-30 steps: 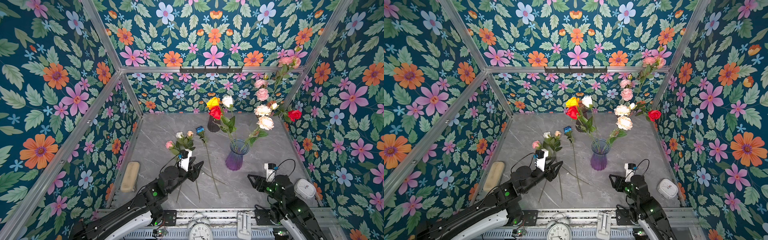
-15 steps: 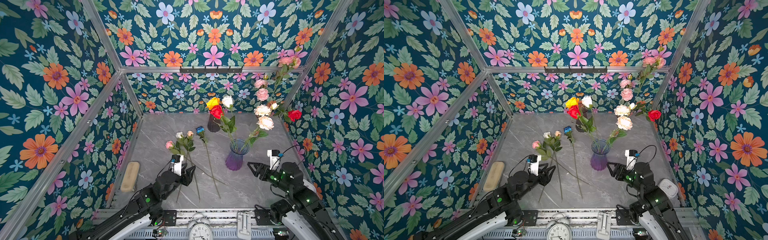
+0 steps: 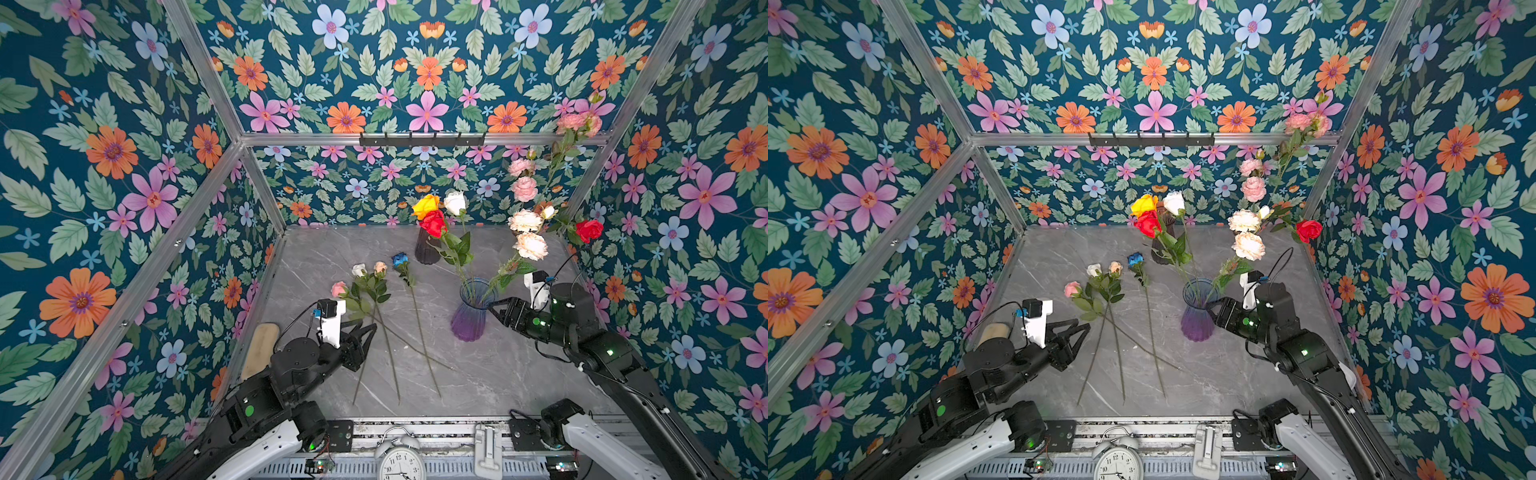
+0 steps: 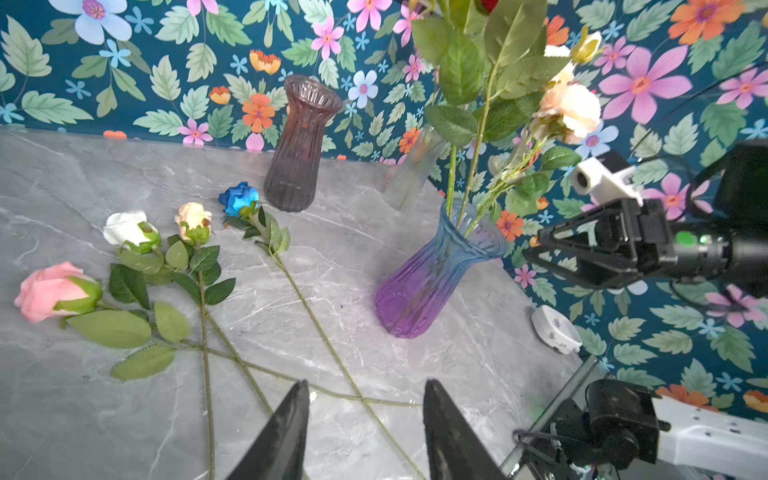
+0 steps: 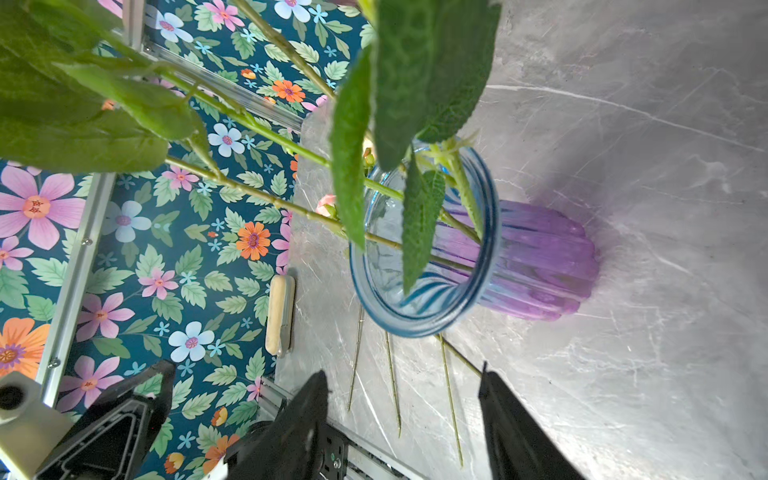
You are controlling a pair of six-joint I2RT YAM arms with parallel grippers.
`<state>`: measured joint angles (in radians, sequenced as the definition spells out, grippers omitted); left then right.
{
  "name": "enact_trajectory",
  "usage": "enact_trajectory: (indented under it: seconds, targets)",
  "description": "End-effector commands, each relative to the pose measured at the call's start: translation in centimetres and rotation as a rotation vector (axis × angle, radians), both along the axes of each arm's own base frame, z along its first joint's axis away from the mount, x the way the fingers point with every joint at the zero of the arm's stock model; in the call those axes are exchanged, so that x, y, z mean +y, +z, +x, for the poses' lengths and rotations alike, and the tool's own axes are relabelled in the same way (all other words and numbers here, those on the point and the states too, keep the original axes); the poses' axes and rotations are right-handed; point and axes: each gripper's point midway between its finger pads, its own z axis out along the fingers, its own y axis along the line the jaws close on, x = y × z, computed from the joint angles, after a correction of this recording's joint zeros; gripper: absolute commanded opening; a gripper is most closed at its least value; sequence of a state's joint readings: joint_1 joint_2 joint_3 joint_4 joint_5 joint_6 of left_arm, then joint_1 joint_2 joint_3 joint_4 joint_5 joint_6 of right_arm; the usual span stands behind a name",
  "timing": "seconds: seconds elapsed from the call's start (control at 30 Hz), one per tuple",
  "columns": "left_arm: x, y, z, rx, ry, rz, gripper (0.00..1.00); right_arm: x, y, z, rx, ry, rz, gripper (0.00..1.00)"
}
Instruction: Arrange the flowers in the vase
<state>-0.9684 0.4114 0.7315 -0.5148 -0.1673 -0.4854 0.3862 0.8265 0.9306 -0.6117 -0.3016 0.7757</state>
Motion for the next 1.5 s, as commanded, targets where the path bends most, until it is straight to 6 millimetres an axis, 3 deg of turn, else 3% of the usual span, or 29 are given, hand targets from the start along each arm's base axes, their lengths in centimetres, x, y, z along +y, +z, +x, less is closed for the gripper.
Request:
enact_trajectory:
  seconds: [0.0,0.13,0.23,0.57,1.13,1.2,1.27,1.47]
  targets:
    - [-0.4,-1.1,-1.2,0.038,-0.078,0.059,0.41,-0.9,-0.7,0.8,0.077,-0.069,-0.049,0.56]
    - [-1.2,-1.8,-1.6,0.037,-0.136,0.104,0.41,-2.1,-0.9,1.5,0.103,-0.146,-0.108,0.53]
    - [-1.6,-2.1,-1.6,0.027,-0.151,0.102,0.40,-2.9,-1.5,2.0,0.133,-0.189,-0.148,0.45]
    - [0.6,-1.0,-1.2,-0.012,-0.060,0.046,0.32,-1.5,-3.0,3.8,0.153,-0.174,-0.122,0.42]
    - [0.7,-1.3,-0.8,0.006,-0.055,0.051,0.30,-1.0,-4.6,5.4,0.199,-0.202,-0.125,0.31]
    - [0.7,-1.4,-0.8,0.007,-0.055,0.051,0.30,-0.9,-4.2,5.5,0.180,-0.189,-0.122,0.36]
    - [0.7,-1.3,-0.8,0.007,-0.055,0.049,0.30,-0.6,-3.3,5.5,0.135,-0.163,-0.119,0.47]
    - [0.8,-1.3,-0.7,0.005,-0.049,0.050,0.30,-0.9,-1.2,3.9,0.049,-0.121,-0.138,0.53]
